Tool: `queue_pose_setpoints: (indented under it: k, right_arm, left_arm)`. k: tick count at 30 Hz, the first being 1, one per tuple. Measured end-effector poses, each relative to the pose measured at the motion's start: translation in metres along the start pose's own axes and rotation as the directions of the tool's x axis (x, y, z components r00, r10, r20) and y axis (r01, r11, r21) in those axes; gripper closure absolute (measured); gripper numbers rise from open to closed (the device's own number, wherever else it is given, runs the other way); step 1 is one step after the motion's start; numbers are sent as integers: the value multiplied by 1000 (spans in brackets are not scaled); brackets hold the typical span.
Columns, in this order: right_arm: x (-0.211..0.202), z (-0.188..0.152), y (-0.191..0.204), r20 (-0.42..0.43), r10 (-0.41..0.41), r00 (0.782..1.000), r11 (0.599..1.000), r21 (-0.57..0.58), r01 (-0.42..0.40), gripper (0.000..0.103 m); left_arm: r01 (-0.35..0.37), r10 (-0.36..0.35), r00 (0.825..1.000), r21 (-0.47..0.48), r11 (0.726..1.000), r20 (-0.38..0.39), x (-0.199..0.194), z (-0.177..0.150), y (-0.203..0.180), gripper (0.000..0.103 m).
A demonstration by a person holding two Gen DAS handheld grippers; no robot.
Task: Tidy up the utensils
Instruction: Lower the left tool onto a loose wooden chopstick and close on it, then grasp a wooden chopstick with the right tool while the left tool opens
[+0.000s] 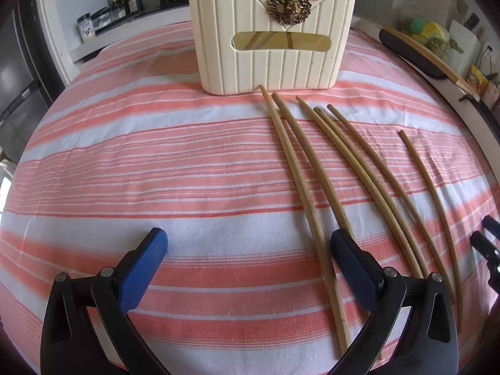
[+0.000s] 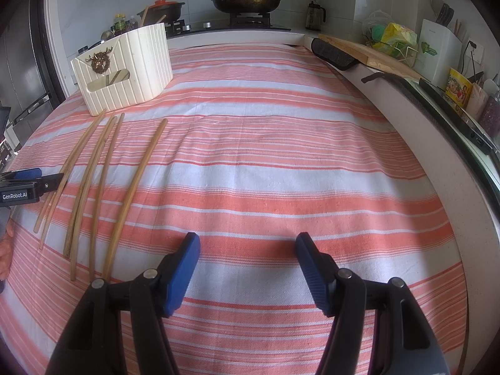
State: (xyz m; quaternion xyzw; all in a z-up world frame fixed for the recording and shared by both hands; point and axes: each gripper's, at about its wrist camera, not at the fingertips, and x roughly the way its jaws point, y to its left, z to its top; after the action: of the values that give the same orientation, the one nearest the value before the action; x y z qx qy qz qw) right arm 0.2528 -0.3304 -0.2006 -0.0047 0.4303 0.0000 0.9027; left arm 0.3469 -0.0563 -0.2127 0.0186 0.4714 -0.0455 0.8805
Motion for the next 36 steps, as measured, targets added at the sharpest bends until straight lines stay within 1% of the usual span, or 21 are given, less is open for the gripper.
queue_pose_setpoints:
  k: [1,3,5,6,8,10,13,18,21,22,23,24,25,26,27,30,31,32,33,34,36]
  right_arm:
    - [0,0,0,0,0,1000,1000,0,0,38]
    - [0,0,0,0,0,1000,1000,0,0,38]
    - [0,0,0,0,0,1000,1000,0,0,38]
    - [0,0,1,0,0,1000,1000,0,0,38]
    - [0,0,0,0,0,1000,1000,-1,0,38]
    - [0,0,0,0,0,1000,1000,0,0,38]
    - [0,0,0,0,0,1000,1000,-1,0,38]
    - [0,0,0,0,0,1000,1000,-1,0,38]
    - [0,0,1,0,-1,1000,1000,-2,1,38]
    - [0,0,0,0,-1,1000,1000,-2,1,38]
    - [0,0,0,0,-1,1000,1000,-2,1,38]
    - [0,0,1,0,-2,1000,1000,-1,2,38]
    - [0,0,1,0,-1,1000,1000,0,1,38]
    - [0,0,1,1,0,1000,1000,0,0,38]
    - [0,0,1,1,1,1000,1000,1,-1,38]
    - [-2,0,-1,-4,16,1000,1000,13,-16,38]
    - [-4,1,-2,-20,18,1000,1000,24,-17,38]
    - [-7,3,0,-36,39,999,999,37,-38,38]
    - [-14,6,5,-37,78,996,996,42,-77,38]
    - [-22,9,13,-24,111,993,993,30,-111,38]
    - [-34,19,35,-3,126,992,992,-27,-126,38]
  left_arm:
    - [-3,3,1000,-5,1000,2,1,1,1,0]
    - [-13,13,1000,-19,1000,20,0,2,5,8]
    - [-20,21,999,-24,1000,49,-5,2,7,35]
    - [-13,14,998,-20,1000,57,-7,1,9,42]
    - [-13,14,997,-9,1000,70,-10,0,9,78]
    - [-8,8,997,-6,1000,71,-13,-3,10,93]
    - [-17,19,998,-28,999,67,-19,-12,14,97]
    - [-24,30,998,-100,995,51,-42,-46,37,97]
    - [-32,37,998,-105,994,47,-57,-65,46,96]
    - [-23,27,999,-103,994,40,-59,-70,49,92]
    - [-8,12,999,-97,995,36,-61,-73,51,81]
    - [14,-11,999,-85,996,36,-63,-74,52,72]
    - [31,-29,999,-70,997,30,-64,-75,52,45]
    - [39,-38,999,-57,998,21,-65,-76,53,22]
    - [42,-41,999,-45,998,19,-67,-76,53,17]
    - [65,-65,998,-3,998,4,-71,-79,56,16]
    - [71,-71,997,6,997,-2,-73,-80,58,16]
    - [78,-78,997,12,997,-4,-75,-81,60,16]
    - [87,-87,996,15,996,-4,-76,-83,62,16]
    - [94,-94,996,15,995,-4,-77,-84,65,16]
    - [98,-98,995,9,995,-1,-78,-84,69,15]
